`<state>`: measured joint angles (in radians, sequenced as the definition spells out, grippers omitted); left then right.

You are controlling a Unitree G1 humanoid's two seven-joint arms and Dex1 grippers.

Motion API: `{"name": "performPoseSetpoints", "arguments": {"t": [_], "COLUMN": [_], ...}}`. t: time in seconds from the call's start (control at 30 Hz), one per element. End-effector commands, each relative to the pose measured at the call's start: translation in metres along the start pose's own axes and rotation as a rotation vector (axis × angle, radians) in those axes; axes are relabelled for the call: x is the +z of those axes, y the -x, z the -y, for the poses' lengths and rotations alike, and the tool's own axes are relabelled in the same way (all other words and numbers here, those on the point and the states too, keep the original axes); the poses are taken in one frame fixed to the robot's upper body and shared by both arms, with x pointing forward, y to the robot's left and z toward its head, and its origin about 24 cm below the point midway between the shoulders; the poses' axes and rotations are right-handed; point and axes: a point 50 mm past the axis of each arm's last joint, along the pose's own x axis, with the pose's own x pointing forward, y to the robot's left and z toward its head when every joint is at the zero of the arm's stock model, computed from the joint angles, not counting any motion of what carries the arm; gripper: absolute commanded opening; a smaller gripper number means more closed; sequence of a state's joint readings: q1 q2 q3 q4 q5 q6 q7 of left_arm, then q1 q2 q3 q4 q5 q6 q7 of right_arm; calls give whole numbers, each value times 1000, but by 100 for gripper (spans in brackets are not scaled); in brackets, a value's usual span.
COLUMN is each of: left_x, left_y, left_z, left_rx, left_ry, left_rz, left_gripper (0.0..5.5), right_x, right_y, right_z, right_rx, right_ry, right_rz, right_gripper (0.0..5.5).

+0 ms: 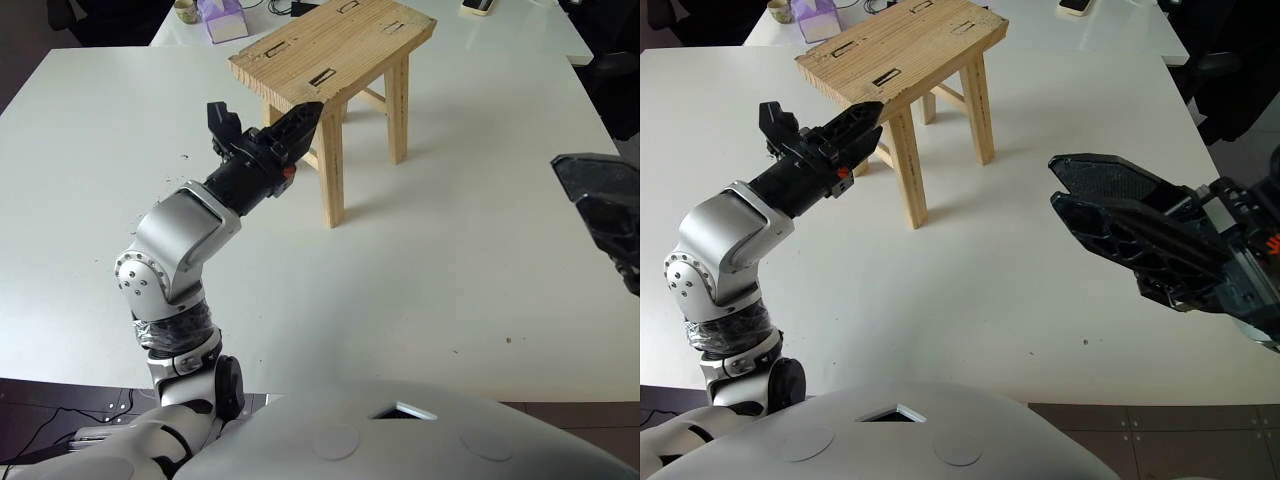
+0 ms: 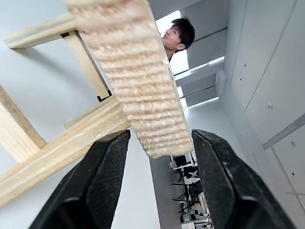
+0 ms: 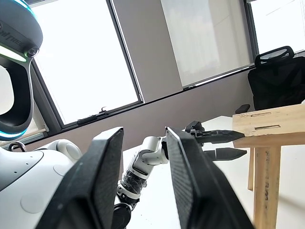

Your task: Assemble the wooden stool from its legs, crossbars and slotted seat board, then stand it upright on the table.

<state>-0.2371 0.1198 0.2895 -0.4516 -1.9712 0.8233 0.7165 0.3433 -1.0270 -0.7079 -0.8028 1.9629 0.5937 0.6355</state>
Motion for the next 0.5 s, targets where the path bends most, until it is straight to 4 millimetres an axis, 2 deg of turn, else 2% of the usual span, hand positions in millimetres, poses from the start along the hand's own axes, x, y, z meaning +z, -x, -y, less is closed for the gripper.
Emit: {"name": "performPoseSetpoints", "arguments": {"t": [0.03,0.13,0.23,0.3,0.4,0.5], "left_x": [-4,-2,6,12,25,38], "left_y": [14,54,80,84,82,74], "left_z": [-5,-11,-6,2,20,11], "left_rx": [-148,-335,-365,-397,-404,-218], "left_ry": [-173,-270,-263,-292,-444,-699], "left_rz": [-186,-571,-734,-723,-573,-341], "left_gripper": [257,257,257,257,257,257], "right_x": [-4,-8,-12,-15,-29,-49], "right_y": [-1,1,6,11,21,39], "right_z": [-1,1,5,9,26,72], "right_rx": [-1,-18,-58,-100,-231,-636], "right_ry": [-29,-58,-99,-132,-128,-14], "right_rz": [-3,2,14,24,28,42], "right_gripper": [162,162,162,162,162,162]}}
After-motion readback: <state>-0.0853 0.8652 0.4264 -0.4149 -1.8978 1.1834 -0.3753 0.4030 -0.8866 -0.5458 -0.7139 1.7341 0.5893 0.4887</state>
